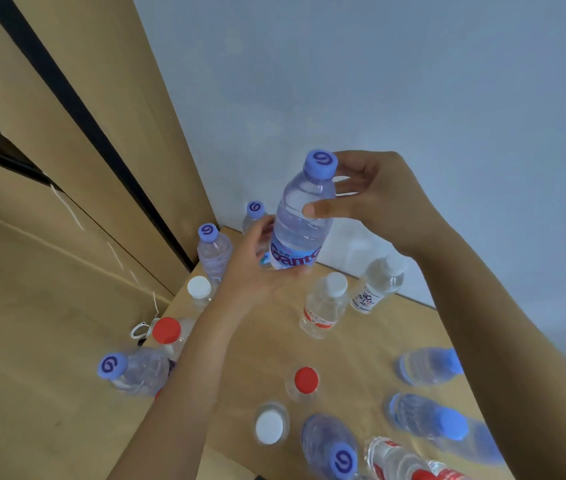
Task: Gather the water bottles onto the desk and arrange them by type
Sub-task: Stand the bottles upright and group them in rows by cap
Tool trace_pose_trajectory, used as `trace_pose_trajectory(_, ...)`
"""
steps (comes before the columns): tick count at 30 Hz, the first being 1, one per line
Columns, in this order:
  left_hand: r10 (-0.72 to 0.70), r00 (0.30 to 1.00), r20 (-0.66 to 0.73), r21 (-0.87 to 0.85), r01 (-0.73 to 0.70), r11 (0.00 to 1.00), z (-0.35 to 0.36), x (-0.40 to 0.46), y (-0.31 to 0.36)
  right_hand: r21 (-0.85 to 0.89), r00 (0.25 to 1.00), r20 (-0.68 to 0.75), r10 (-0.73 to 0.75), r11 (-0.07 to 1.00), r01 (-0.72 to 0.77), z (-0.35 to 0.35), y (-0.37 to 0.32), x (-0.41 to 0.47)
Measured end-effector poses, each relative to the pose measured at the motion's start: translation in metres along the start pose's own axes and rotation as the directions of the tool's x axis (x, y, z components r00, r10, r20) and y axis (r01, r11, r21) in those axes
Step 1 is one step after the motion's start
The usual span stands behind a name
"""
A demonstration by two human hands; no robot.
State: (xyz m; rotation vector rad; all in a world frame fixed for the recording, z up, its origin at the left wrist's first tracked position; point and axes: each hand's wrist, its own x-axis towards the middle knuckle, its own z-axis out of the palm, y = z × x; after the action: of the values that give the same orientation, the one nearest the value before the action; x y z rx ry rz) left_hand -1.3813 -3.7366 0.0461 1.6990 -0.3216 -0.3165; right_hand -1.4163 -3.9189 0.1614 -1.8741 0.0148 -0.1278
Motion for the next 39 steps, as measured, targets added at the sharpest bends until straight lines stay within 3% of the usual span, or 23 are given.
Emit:
trace_pose_trajectory(4,0.104,0.992,0.074,0.009,-0.105,0.994,0.004,-0.016,0.036,0.073,0.997,0.027,-0.069,0.995,0.067,-0.021,-0.046,-0.022)
trace_pose_trajectory(10,0.221,0.975,-0.010,-0.110,-0.221,0.969,0.029,-0.067,0.089,0.100,0.989,-0.083,-0.120,0.987,0.128,-0.026,-0.080,-0.061)
trace_pose_trajectory(17,0.167,0.986,0.001,-0.113,-0.166,0.980,0.061,-0.108,0.124,0.218,0.957,-0.279,-0.075,0.966,0.139,-0.011,-0.090,-0.097)
trace_pose_trajectory(21,0.122,0.987,0.108,-0.154,-0.105,0.982,0.076,-0.124,0.136,0.264,0.936,-0.347,-0.050,0.953,0.149,-0.024,-0.090,-0.114)
trace_pose_trajectory(39,0.008,0.931,0.365,-0.126,0.041,0.991,0.221,-0.182,0.154,0.275,0.861,-0.500,0.097,0.960,0.051,-0.141,-0.053,-0.237)
